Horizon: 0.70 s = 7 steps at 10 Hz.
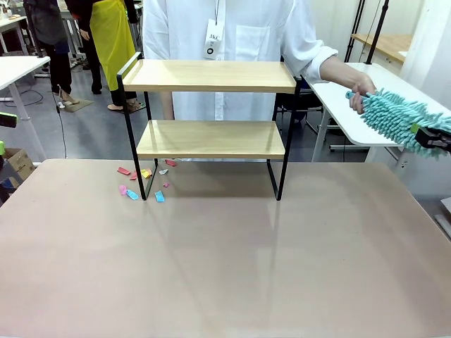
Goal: Clean the shelf.
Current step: Hand the Duster back to the human.
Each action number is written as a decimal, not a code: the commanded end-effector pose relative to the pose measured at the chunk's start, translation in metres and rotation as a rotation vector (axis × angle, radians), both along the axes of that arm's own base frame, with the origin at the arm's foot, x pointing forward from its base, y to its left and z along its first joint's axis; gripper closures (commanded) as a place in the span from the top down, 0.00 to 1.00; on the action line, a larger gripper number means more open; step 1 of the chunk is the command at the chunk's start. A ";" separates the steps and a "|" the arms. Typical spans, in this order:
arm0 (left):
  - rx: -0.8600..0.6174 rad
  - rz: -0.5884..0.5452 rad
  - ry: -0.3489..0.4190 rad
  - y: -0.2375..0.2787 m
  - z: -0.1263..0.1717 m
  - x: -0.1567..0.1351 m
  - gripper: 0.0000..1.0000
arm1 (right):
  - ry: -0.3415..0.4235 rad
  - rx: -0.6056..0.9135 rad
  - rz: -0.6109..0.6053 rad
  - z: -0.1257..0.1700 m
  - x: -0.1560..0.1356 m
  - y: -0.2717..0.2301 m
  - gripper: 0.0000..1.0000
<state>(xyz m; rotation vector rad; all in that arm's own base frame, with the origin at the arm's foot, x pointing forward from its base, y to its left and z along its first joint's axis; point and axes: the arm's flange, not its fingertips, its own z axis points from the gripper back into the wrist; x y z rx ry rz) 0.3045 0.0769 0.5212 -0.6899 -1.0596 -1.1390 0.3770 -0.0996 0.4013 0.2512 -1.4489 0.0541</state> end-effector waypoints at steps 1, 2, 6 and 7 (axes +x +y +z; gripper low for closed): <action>-0.021 -0.009 -0.026 -0.001 0.000 0.001 1.00 | -0.001 0.016 -0.007 0.001 0.002 -0.001 1.00; -0.021 -0.009 -0.026 -0.001 0.000 0.001 1.00 | 0.003 0.017 -0.003 0.000 0.001 0.000 1.00; -0.021 -0.009 -0.026 -0.001 0.000 0.001 1.00 | -0.020 0.109 0.023 0.041 -0.005 -0.009 1.00; -0.021 -0.009 -0.026 -0.001 0.000 0.001 1.00 | -0.047 0.149 0.027 0.067 -0.008 -0.015 1.00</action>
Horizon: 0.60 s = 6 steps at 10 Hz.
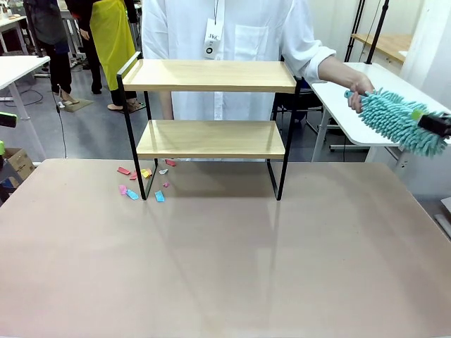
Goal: Clean the shelf.
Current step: Hand the Duster back to the human.
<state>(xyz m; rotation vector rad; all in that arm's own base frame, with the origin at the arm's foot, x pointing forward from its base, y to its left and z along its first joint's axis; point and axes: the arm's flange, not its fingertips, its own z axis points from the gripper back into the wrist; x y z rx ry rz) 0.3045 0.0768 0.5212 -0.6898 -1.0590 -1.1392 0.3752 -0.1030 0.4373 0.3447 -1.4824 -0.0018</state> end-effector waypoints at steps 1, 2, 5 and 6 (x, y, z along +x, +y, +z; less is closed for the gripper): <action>-0.021 -0.009 -0.026 0.000 0.000 0.001 1.00 | -0.038 0.100 0.012 0.059 -0.010 -0.020 1.00; -0.021 -0.009 -0.026 0.000 0.000 0.001 1.00 | -0.052 0.168 0.013 0.084 -0.014 -0.032 1.00; -0.021 -0.009 -0.026 0.000 0.000 0.001 1.00 | -0.090 0.340 -0.044 0.142 -0.013 -0.085 1.00; -0.021 -0.009 -0.026 0.000 0.000 0.001 1.00 | -0.099 0.364 -0.057 0.148 -0.012 -0.097 1.00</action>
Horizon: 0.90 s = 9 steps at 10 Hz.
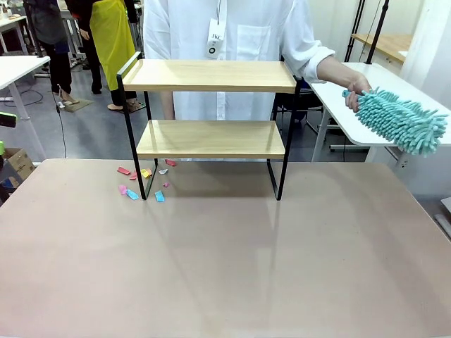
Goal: Clean the shelf.
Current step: Hand the Duster back to the human.
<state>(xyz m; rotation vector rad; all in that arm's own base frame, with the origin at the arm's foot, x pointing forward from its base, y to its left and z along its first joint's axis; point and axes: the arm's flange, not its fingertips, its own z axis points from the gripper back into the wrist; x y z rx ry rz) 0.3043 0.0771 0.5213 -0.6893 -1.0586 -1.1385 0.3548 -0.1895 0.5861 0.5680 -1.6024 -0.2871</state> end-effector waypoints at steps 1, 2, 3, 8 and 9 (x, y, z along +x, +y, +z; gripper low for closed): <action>-0.022 -0.009 -0.026 -0.001 0.000 0.001 1.00 | 0.014 0.049 -0.007 -0.002 0.010 -0.019 1.00; -0.022 -0.009 -0.026 -0.001 0.000 0.001 1.00 | 0.017 0.069 0.004 -0.006 0.011 -0.023 1.00; -0.022 -0.009 -0.026 -0.001 0.000 0.001 1.00 | -0.001 0.026 -0.018 0.002 0.001 -0.014 1.00; -0.022 -0.009 -0.026 -0.001 0.000 0.001 1.00 | -0.001 0.026 -0.018 0.002 0.001 -0.014 1.00; -0.022 -0.009 -0.026 -0.001 0.000 0.001 1.00 | -0.001 0.026 -0.018 0.002 0.001 -0.014 1.00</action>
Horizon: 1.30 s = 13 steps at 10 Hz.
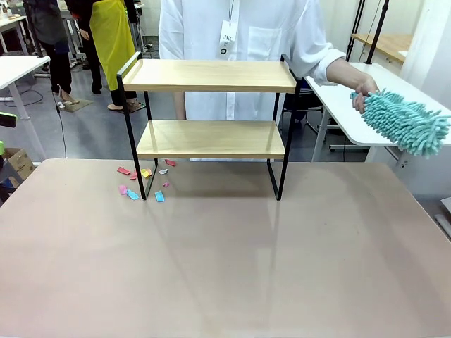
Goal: Clean the shelf.
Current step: Hand the Duster back to the human.
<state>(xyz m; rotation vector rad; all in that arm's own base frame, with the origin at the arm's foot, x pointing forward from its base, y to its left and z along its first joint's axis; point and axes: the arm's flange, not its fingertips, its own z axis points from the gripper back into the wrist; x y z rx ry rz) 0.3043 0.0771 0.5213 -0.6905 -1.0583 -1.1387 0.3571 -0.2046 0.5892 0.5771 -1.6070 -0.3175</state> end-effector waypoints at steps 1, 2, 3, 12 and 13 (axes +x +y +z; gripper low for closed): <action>-0.021 -0.009 -0.027 -0.001 0.000 0.001 1.00 | 0.001 0.001 -0.005 -0.001 -0.002 0.001 1.00; -0.021 -0.009 -0.027 -0.001 0.000 0.001 1.00 | 0.001 0.001 -0.005 -0.001 -0.002 0.001 1.00; -0.021 -0.009 -0.027 -0.001 0.000 0.001 1.00 | 0.001 0.001 -0.005 -0.001 -0.002 0.001 1.00; -0.021 -0.009 -0.027 -0.001 0.000 0.001 1.00 | 0.001 0.001 -0.005 -0.001 -0.002 0.001 1.00; -0.021 -0.009 -0.027 -0.001 0.000 0.001 1.00 | 0.001 0.001 -0.005 -0.001 -0.002 0.001 1.00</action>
